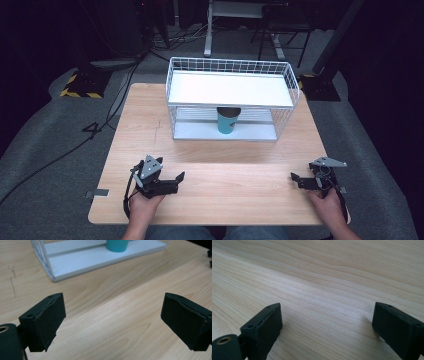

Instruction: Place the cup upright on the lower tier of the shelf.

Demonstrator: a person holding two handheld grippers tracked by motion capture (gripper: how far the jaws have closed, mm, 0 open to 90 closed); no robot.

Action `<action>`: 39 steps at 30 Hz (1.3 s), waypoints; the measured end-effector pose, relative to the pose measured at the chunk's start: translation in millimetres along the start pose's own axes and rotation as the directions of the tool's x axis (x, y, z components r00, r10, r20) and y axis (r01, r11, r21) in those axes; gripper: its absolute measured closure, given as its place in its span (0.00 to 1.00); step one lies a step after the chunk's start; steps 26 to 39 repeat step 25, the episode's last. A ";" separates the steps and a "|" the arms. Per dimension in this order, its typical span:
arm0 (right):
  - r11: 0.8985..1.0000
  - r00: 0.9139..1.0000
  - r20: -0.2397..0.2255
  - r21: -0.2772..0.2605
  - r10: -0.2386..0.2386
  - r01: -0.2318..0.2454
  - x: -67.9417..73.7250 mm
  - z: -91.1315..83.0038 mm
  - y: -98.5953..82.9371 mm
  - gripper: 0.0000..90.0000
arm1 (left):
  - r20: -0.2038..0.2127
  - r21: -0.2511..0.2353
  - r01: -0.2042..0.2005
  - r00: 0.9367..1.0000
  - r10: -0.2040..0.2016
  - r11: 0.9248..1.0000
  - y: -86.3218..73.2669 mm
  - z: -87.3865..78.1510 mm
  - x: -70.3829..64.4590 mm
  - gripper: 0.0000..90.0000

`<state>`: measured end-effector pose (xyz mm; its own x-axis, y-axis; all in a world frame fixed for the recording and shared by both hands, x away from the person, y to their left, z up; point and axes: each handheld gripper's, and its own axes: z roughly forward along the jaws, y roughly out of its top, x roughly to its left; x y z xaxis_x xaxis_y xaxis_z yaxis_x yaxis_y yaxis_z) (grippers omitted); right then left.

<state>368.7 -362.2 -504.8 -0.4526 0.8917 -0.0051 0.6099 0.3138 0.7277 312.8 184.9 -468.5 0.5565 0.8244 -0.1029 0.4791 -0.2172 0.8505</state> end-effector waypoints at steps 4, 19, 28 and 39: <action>1.000 1.000 0.000 0.000 0.000 0.000 0.0 0.0 0.0 0.11 | -0.001 0.064 0.002 1.000 -0.002 0.998 -11.9 1.9 7.2 0.07; 1.000 1.000 0.000 -0.001 0.001 -0.001 0.0 0.1 0.0 0.11 | -0.036 0.262 -0.042 0.998 0.053 0.964 -30.2 17.1 13.8 0.12; 1.000 1.000 -0.017 -0.009 -0.012 0.012 0.4 -1.0 -0.3 0.16 | -0.039 0.277 -0.057 0.997 0.071 0.959 -28.9 17.9 15.6 0.12; 1.000 1.000 -0.017 -0.009 -0.012 0.012 0.4 -1.0 -0.3 0.16 | -0.039 0.277 -0.057 0.997 0.071 0.959 -28.9 17.9 15.6 0.12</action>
